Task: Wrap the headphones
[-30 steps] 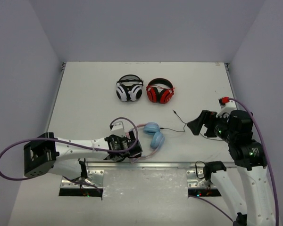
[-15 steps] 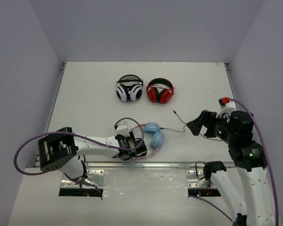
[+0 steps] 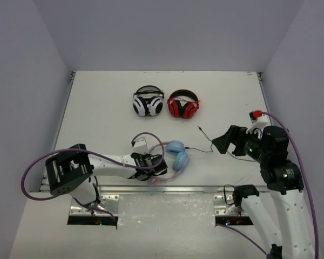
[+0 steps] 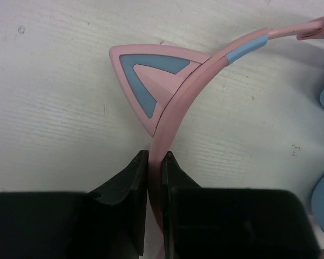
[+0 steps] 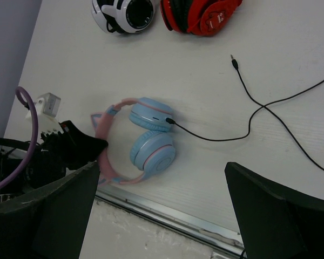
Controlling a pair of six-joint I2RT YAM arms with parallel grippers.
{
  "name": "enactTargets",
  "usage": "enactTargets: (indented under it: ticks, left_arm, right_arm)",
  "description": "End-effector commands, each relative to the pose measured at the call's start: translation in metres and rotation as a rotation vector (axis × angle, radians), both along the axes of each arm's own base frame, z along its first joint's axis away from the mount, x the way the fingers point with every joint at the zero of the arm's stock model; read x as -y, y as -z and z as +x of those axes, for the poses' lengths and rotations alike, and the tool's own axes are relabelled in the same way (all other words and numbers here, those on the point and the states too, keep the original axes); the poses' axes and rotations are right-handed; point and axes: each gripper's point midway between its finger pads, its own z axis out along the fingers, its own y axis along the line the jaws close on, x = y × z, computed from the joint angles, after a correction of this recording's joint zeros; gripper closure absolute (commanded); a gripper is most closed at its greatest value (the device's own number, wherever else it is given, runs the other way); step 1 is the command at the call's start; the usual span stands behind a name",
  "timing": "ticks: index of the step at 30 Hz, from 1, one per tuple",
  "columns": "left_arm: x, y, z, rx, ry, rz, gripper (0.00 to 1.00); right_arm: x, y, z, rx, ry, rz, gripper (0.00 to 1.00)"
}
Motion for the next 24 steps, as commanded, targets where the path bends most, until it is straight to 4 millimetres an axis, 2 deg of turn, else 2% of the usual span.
enactTargets:
  ticks: [1,2,3,4,5,6,7,8,9,10,11,12,13,14,16,18,19,20,21,23,24]
  left_arm:
    - [-0.003,0.001,-0.01,-0.03,0.027,-0.013,1.0]
    - [-0.003,-0.014,-0.009,0.002,0.017,-0.038,1.0]
    - [-0.013,-0.028,-0.01,0.014,0.0,0.0,1.0]
    - [-0.019,-0.046,-0.002,0.076,-0.02,0.018,1.0]
    - [-0.021,-0.069,0.0,0.118,-0.027,-0.007,1.0]
    - [-0.027,-0.092,0.003,0.141,-0.029,0.018,1.0]
    - [-0.032,-0.117,0.01,0.204,-0.038,0.013,1.0]
    - [-0.036,-0.134,0.012,0.226,-0.012,0.042,1.0]
    - [-0.046,-0.146,0.011,0.232,-0.002,0.089,1.0]
    - [-0.046,-0.175,0.017,0.282,0.004,0.077,1.0]
    - [-0.057,-0.185,0.014,0.282,0.011,0.119,1.0]
    - [-0.062,-0.198,0.016,0.308,0.013,0.136,1.0]
    - [-0.065,-0.218,0.017,0.333,0.027,0.132,1.0]
    - [-0.073,-0.226,0.015,0.335,0.035,0.158,0.99]
    - [-0.081,-0.252,0.016,0.369,0.035,0.171,1.0]
    - [-0.088,-0.265,0.017,0.375,0.083,0.243,1.0]
    - [-0.089,-0.275,0.018,0.392,0.087,0.244,1.0]
    - [-0.089,-0.279,0.018,0.395,0.096,0.247,1.0]
    - [-0.09,-0.284,0.019,0.4,0.104,0.254,1.0]
    - [-0.091,-0.296,0.019,0.423,0.096,0.222,1.0]
    - [-0.093,-0.303,0.019,0.441,0.09,0.203,1.0]
  right_arm:
    - [-0.01,-0.01,0.009,0.046,-0.026,0.058,0.01]
    - [-0.012,-0.011,0.009,0.052,-0.031,0.077,0.01]
    - [-0.017,-0.006,0.008,0.045,-0.053,0.1,0.01]
    - [-0.021,-0.012,0.013,0.091,-0.066,0.124,0.01]
    - [-0.025,-0.003,0.013,0.089,-0.077,0.155,0.01]
    - [-0.033,-0.012,0.018,0.159,-0.118,0.188,0.01]
    - [-0.036,-0.01,0.021,0.176,-0.129,0.212,0.01]
    - [-0.04,0.007,0.022,0.144,-0.129,0.255,0.01]
    - [-0.049,-0.003,0.026,0.216,-0.19,0.292,0.01]
    - [-0.057,0.018,0.024,0.179,-0.227,0.33,0.01]
    - [-0.063,0.018,0.023,0.212,-0.281,0.354,0.01]
    - [-0.071,-0.002,0.025,0.357,-0.364,0.371,0.01]
    - [-0.078,0.0,0.018,0.363,-0.43,0.405,0.01]
    - [-0.079,0.016,0.022,0.347,-0.426,0.409,0.01]
    - [-0.078,0.007,0.029,0.46,-0.437,0.379,0.01]
    - [-0.078,0.007,0.036,0.528,-0.47,0.328,0.01]
    - [-0.079,0.006,0.043,0.505,-0.474,0.306,0.01]
    - [-0.079,-0.002,0.045,0.549,-0.484,0.274,0.01]
    - [-0.079,0.006,0.049,0.541,-0.499,0.229,0.01]
    - [-0.081,0.007,0.054,0.53,-0.52,0.198,0.01]
    - [-0.085,0.015,0.056,0.502,-0.539,0.198,0.03]
